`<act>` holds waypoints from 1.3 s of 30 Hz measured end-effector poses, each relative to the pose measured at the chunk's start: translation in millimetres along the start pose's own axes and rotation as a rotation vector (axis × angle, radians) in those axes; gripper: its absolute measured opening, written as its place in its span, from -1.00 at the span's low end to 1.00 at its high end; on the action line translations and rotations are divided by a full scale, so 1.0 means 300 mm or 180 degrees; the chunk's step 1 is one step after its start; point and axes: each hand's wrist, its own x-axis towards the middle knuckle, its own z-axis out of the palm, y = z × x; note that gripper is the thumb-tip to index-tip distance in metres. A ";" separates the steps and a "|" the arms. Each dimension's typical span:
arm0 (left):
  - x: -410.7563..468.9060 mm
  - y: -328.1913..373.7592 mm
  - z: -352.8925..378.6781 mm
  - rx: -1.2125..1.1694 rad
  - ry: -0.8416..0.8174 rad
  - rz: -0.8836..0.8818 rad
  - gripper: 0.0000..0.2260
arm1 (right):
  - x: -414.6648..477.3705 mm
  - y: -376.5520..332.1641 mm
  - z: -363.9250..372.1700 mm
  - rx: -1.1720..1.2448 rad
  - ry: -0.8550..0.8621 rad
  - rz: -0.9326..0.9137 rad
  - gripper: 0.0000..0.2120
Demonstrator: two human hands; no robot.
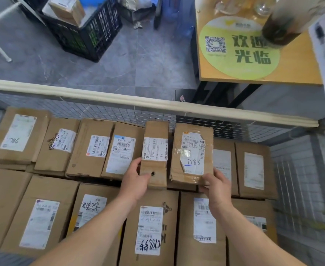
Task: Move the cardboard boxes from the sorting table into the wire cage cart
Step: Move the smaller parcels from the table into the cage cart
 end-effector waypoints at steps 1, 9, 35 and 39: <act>0.005 0.002 0.001 0.0010 0.0041 -0.0001 -0.49 | -0.001 0.001 0.004 -0.0035 -0.0010 0.0011 -0.71; -0.036 0.050 -0.030 0.0388 0.0081 0.0160 -0.47 | -0.058 -0.047 -0.015 -0.0206 0.0084 0.0003 -0.66; -0.965 0.804 0.037 0.3221 -0.0970 0.3959 -0.42 | -1.108 -0.590 -0.406 -0.1821 0.1547 -0.1508 -0.40; -1.080 0.811 0.105 0.3402 -0.1041 0.4311 -0.39 | -1.212 -0.568 -0.495 -0.1772 0.1772 -0.1543 -0.41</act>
